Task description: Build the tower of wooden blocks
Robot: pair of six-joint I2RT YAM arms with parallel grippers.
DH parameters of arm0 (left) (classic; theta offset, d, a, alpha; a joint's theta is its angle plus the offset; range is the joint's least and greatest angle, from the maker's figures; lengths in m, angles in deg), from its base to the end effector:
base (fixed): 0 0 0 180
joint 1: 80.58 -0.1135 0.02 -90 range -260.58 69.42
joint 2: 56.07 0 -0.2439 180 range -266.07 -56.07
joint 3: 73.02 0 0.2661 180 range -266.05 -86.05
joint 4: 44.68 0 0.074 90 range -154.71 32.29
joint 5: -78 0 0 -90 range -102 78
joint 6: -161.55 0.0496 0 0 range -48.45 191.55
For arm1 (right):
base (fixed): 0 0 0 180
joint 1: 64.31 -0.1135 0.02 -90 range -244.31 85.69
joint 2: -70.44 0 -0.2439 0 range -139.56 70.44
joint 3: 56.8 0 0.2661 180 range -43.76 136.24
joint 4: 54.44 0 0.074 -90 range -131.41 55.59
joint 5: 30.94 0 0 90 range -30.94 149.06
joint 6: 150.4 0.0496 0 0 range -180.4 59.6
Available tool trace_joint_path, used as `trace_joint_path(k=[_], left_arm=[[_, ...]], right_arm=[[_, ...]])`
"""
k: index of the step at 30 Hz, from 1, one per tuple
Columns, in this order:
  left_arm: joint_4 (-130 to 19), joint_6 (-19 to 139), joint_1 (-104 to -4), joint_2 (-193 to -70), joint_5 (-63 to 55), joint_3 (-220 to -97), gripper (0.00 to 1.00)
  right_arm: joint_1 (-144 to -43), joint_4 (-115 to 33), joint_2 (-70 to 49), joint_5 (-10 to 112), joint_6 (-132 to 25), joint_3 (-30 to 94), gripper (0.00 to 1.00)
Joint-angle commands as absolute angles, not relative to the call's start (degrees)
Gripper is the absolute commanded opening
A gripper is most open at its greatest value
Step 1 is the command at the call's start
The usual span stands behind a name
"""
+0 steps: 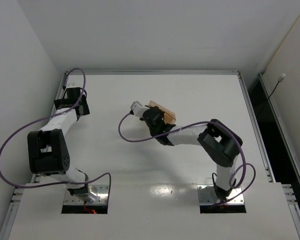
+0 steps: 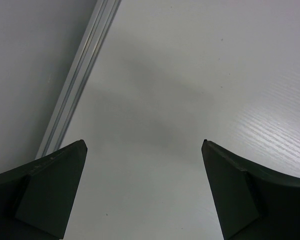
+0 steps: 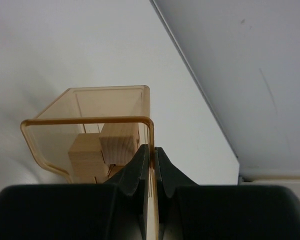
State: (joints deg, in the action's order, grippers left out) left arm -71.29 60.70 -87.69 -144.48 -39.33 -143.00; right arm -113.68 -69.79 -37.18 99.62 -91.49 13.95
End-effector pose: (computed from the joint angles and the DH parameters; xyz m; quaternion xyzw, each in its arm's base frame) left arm 0.3436 0.0658 0.1896 -0.2294 0.8728 0.2061 0.3785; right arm 0.2919 0.2906 0.1453 -0.3519 0.7180 -0.1991 0.5666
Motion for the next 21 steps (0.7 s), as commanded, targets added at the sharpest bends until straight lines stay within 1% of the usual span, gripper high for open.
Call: trace_joint_path(k=[1, 3, 5, 6, 7, 9, 10, 14, 19, 21], left_arm=[[-71.4, 60.0, -88.4, -145.0, -39.7, -146.5, 0.99], [-71.4, 60.0, -88.4, -145.0, -39.7, -147.0, 0.99], [-71.4, 60.0, -88.4, -145.0, -40.2, -147.1, 0.99], [-71.4, 60.0, -88.4, -145.0, -40.2, -147.1, 0.99], [-71.4, 60.0, -88.4, -145.0, -40.2, -147.1, 0.99], [-71.4, 60.5, -88.4, -145.0, -40.8, -147.1, 0.99], [-71.4, 60.5, -88.4, -145.0, -40.8, -147.1, 0.99], [-71.4, 61.1, -88.4, -145.0, -40.8, -147.1, 0.99], [-71.4, 61.1, -88.4, -145.0, -40.8, -147.1, 0.99], [-71.4, 61.1, -88.4, -145.0, -40.8, -147.1, 0.99]], right_arm=[[-116.8, -83.7, -40.2, 105.6, -96.8, 11.3, 0.00], [-118.0, -90.1, -43.5, 107.0, -98.6, 10.7, 0.00], [-119.1, -96.6, -46.6, 109.6, -103.6, 10.7, 0.00], [-119.9, -103.5, -50.2, 109.6, -105.9, 10.7, 0.00], [-119.9, -107.5, -52.1, 110.9, -111.5, 11.7, 0.00], [-119.9, -115.4, -55.7, 112.5, -116.4, 13.8, 0.00], [-119.9, -117.0, -57.5, 112.5, -119.4, 14.5, 0.00], [-119.3, -119.7, -58.1, 111.1, -123.7, 15.2, 0.00], [-119.3, -135.1, -61.8, 109.3, -134.3, 13.8, 0.00], [-119.9, -138.2, -62.5, 107.8, -137.7, 13.3, 0.00]])
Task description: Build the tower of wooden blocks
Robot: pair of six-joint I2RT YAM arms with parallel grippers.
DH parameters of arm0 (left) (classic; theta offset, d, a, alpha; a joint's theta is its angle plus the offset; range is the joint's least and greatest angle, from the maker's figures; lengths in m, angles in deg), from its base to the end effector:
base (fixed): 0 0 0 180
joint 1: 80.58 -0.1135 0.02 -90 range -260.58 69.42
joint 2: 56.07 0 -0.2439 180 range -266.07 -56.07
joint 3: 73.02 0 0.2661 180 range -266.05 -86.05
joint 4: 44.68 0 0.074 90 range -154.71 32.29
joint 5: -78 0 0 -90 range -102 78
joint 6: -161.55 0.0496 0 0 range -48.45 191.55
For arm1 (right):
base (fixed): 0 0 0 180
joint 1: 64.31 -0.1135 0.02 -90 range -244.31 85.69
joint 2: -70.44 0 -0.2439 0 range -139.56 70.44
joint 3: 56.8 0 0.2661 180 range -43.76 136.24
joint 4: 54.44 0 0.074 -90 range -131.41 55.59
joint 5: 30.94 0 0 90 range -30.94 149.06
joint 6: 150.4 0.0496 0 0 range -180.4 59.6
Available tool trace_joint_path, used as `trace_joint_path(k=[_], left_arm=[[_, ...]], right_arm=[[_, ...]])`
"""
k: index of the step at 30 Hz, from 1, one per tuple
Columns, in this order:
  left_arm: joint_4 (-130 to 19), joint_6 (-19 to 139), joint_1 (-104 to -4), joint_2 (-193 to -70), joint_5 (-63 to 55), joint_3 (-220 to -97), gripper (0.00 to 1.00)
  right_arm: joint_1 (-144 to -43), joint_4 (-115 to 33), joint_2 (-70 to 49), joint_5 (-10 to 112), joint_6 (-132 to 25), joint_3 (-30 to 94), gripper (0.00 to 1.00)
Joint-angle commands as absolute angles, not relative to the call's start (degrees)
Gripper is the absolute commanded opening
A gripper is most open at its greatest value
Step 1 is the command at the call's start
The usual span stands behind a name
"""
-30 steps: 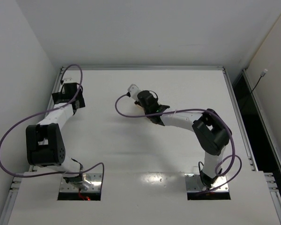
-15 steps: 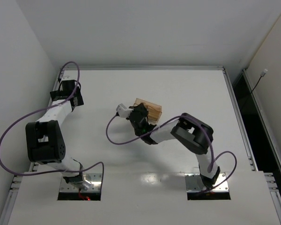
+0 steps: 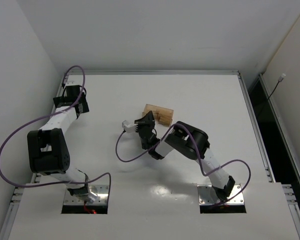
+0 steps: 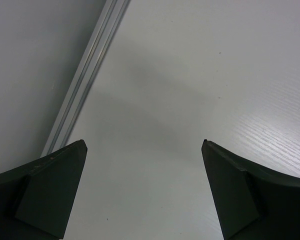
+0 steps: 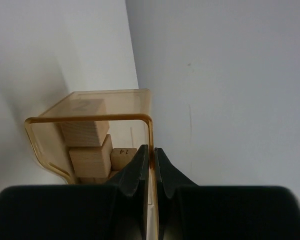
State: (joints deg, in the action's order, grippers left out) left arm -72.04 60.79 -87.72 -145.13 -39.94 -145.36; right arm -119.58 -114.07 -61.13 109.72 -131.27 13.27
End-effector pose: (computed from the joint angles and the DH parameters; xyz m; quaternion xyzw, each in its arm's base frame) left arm 0.3498 0.0672 0.1988 -0.2320 0.8680 0.2102 0.3854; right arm 0.2675 0.3185 0.0587 -0.4443 0.5594 -0.3899 0.5811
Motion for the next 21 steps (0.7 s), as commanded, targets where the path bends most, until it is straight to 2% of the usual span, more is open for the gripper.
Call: trace_joint_path(k=[1, 3, 10, 21], left_arm=[[-71.4, 61.1, -88.4, -145.0, -40.3, -147.1, 0.99], [-71.4, 61.1, -88.4, -145.0, -40.3, -147.1, 0.99], [-70.9, 60.6, -88.4, -145.0, -38.5, -147.1, 0.99], [-69.8, 60.6, -88.4, -144.0, -36.8, -146.5, 0.99]], right_arm=[[-119.9, -141.0, -63.3, 107.1, -138.8, 12.6, 0.00], [-119.9, -145.2, -65.5, 105.7, -142.3, 12.6, 0.00], [-119.9, -145.2, -66.9, 97.8, -151.0, 12.9, 0.00], [-119.9, -145.2, -60.4, 91.7, -155.9, 12.3, 0.00]])
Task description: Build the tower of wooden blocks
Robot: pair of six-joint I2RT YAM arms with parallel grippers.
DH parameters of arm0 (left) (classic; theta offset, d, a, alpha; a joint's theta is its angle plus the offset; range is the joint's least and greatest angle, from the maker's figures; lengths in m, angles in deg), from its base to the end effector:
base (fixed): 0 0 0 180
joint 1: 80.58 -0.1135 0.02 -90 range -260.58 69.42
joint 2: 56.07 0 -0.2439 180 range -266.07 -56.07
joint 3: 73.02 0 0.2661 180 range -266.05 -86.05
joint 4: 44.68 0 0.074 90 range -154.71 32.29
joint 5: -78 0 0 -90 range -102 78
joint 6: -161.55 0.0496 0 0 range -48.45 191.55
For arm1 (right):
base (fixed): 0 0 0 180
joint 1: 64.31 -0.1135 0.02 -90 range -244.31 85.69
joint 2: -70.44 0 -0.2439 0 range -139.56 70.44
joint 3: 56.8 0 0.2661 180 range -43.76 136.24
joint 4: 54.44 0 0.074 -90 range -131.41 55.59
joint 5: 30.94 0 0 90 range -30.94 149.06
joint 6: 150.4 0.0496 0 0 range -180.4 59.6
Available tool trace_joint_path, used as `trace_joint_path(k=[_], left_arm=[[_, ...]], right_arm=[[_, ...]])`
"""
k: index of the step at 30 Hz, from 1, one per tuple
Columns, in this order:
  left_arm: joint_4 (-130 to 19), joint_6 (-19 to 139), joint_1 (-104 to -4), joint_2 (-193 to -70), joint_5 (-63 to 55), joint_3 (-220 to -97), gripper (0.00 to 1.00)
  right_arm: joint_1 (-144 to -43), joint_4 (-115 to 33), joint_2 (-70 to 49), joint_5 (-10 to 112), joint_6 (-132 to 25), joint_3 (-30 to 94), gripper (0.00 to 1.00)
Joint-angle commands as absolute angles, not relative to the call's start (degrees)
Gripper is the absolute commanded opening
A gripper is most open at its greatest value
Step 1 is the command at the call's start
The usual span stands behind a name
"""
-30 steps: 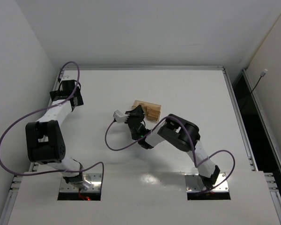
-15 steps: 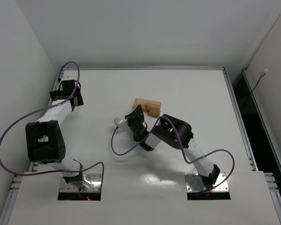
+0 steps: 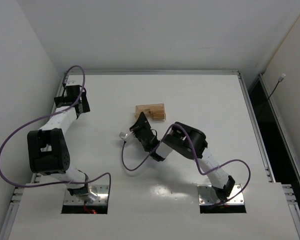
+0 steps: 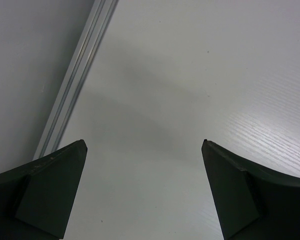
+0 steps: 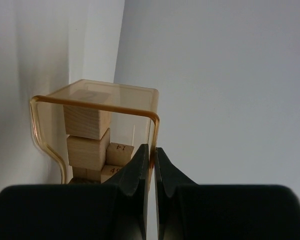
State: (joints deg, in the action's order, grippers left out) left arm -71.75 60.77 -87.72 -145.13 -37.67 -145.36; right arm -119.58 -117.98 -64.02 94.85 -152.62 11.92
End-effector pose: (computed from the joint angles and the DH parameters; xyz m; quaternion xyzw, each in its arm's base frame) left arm 0.3511 0.0656 0.1987 -0.2258 0.8723 0.1921 0.3889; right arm 0.2599 0.3240 0.0406 -0.5986 0.3965 -0.4191 0.5557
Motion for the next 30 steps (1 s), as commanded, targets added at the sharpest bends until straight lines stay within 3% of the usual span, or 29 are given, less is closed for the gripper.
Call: trace_joint_path(k=[1, 15, 20, 25, 30], left_arm=[[-69.8, 60.6, -88.4, -144.0, -36.8, -146.5, 0.99], [-70.3, 60.6, -88.4, -142.3, -33.8, -146.5, 0.99], [-70.3, 60.6, -88.4, -141.1, -33.8, -147.2, 0.99], [-70.3, 60.6, -88.4, -141.1, -33.8, -147.8, 0.99], [-70.9, 61.8, -88.4, -141.1, -33.8, -148.9, 0.99]], right_arm=[[-119.9, -145.2, -60.4, 91.5, -155.9, 12.3, 0.00], [-119.3, -145.7, -56.6, 88.8, -159.6, 16.6, 0.00], [-118.4, -145.7, -56.6, 93.1, -159.2, 22.2, 0.00], [-118.4, -145.7, -60.2, 90.9, -158.0, 15.6, 0.00], [-118.9, -145.7, -57.9, 92.1, -158.0, 22.2, 0.00]])
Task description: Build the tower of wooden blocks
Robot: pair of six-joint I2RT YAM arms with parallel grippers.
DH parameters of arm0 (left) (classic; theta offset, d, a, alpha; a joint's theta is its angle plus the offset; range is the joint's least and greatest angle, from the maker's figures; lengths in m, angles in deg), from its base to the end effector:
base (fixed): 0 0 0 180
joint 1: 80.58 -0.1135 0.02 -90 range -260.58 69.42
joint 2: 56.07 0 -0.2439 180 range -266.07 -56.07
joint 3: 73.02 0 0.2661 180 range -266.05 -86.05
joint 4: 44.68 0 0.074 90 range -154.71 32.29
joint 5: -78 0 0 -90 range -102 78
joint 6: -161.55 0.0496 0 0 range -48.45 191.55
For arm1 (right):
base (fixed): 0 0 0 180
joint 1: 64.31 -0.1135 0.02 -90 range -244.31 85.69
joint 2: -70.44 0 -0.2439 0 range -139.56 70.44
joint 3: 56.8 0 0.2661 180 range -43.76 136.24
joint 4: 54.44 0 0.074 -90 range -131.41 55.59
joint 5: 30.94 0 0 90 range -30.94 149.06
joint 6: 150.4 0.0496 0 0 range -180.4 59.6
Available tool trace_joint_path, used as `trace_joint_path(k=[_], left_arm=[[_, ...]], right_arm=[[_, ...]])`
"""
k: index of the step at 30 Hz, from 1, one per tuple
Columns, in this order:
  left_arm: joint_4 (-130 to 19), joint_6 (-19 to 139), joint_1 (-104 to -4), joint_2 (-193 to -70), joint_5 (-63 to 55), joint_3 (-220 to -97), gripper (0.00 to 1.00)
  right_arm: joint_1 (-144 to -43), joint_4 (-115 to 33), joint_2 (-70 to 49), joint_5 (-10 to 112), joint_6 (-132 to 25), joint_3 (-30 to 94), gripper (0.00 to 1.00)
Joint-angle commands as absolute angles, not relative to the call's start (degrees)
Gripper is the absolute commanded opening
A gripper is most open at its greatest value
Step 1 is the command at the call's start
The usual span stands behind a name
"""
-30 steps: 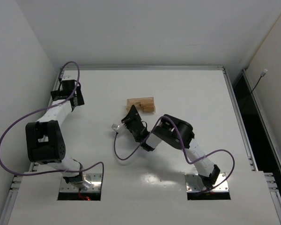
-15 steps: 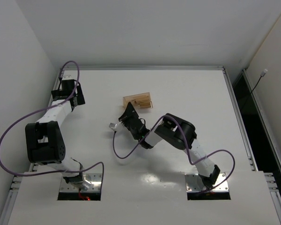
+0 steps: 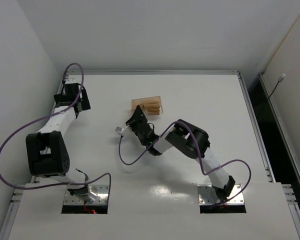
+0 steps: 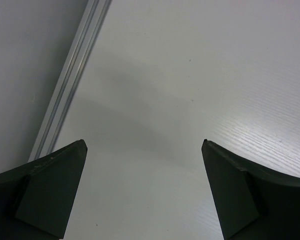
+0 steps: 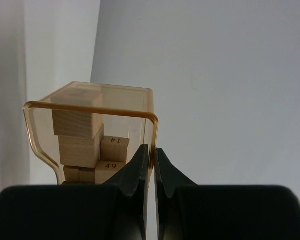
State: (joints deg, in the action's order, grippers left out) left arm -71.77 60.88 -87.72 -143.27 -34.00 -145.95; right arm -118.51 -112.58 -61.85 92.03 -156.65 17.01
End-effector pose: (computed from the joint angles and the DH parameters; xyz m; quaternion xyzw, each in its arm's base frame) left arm 0.3510 0.0627 0.2122 -0.2161 0.8716 0.1613 0.4094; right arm 0.2786 0.3401 0.0664 -0.6065 0.3669 -0.4304 0.5588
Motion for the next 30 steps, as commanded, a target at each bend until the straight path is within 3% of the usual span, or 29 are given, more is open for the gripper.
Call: trace_joint_path(k=[1, 6, 9, 17, 24, 30], left_arm=[[-70.9, 61.8, -88.4, -141.6, -33.8, -148.9, 0.99], [-71.4, 61.2, -88.4, -142.1, -33.8, -150.3, 0.99], [-71.4, 60.7, -88.4, -142.1, -32.7, -150.3, 0.99], [-71.4, 60.7, -88.4, -142.6, -32.7, -149.8, 0.99], [-71.4, 60.7, -88.4, -142.6, -32.7, -150.4, 0.99], [-71.9, 60.2, -88.4, -143.2, -32.2, -150.3, 0.99]], right_arm=[[-118.9, -145.7, -56.6, 91.2, -158.0, 22.2, 0.00], [-118.9, -145.7, -51.6, 90.5, -158.0, 16.3, 0.00], [-118.1, -145.7, -58.0, 89.9, -158.0, 12.2, 0.00], [-117.6, -145.7, -60.8, 90.9, -158.6, 15.5, 0.00], [-117.6, -145.7, -54.0, 92.7, -159.1, 17.4, 0.00], [-117.0, -145.7, -63.6, 92.7, -159.1, 12.4, 0.00]])
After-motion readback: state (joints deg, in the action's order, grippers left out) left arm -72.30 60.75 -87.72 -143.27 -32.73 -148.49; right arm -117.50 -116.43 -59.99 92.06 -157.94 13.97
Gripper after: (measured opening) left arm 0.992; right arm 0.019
